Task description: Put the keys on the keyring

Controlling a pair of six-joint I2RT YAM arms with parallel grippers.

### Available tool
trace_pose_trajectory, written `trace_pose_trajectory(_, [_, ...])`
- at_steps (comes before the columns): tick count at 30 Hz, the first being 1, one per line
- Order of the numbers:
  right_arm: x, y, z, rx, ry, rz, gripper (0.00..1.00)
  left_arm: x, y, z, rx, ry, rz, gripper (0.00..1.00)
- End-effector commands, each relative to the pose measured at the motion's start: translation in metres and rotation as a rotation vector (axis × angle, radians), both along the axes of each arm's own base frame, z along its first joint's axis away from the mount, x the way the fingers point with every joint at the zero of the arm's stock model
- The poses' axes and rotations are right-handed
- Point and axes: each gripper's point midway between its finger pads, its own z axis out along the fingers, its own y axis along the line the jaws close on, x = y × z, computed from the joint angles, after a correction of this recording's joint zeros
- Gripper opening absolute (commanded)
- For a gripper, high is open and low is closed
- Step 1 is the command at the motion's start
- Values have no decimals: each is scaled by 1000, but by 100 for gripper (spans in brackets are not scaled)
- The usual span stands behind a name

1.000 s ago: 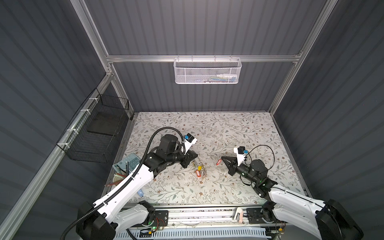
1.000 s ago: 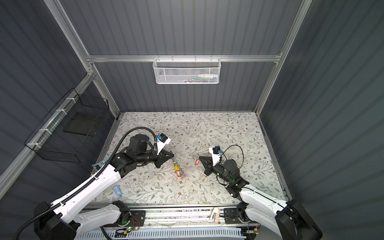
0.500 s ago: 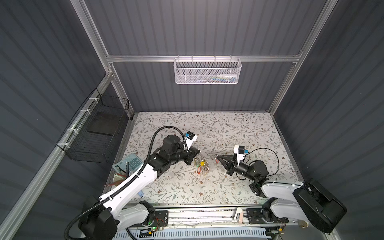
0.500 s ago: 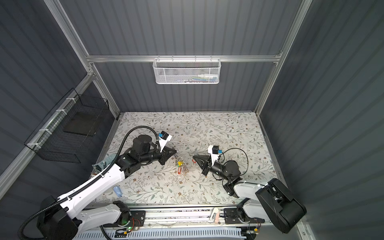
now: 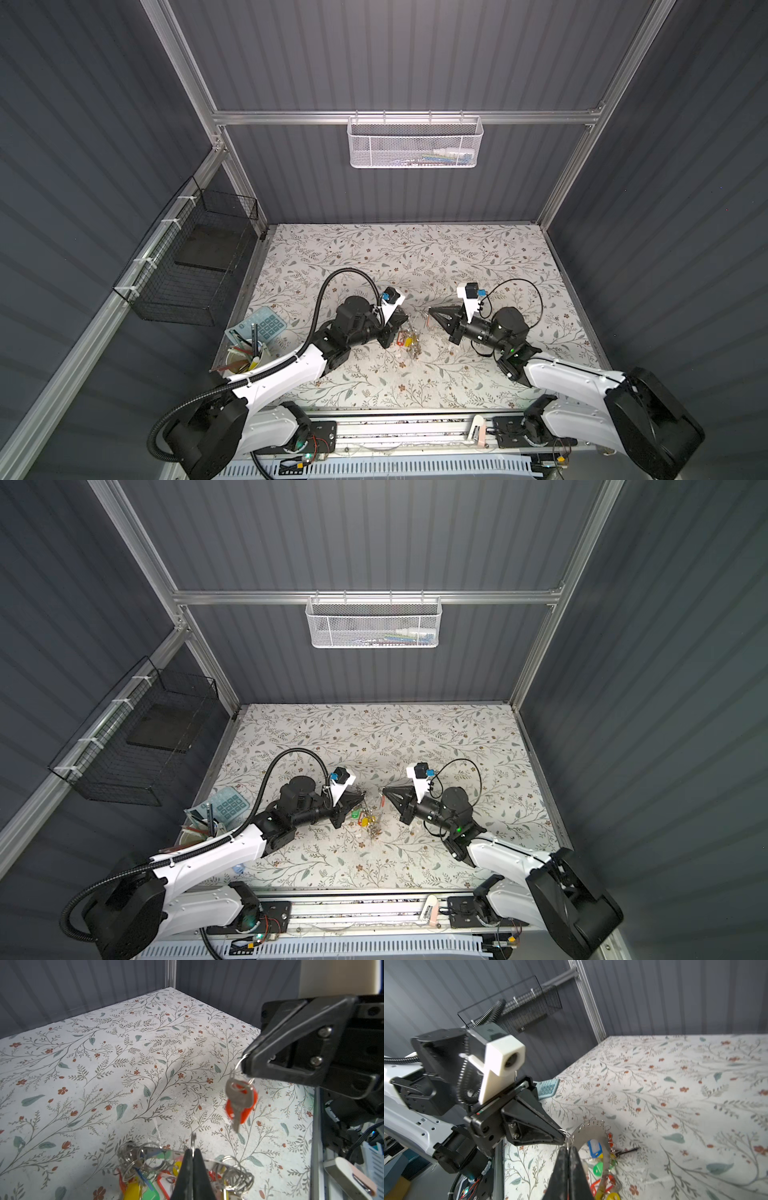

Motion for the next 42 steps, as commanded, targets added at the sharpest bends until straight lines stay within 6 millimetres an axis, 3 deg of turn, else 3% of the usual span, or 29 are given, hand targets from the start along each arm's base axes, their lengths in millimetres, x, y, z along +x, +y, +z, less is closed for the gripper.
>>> trace_pose_trajectory(1, [1,6,1,-6,7,36,0,10,-4,20,-45,-174,31,0])
trace_pose_trajectory(16, [4,16,-15,-35,27,83,0,9,-8,-5,74,-279,99,0])
trace_pose_trajectory(42, [0,21,-12,-52,-27,78,0,1,-23,-8,27,-183,37,0])
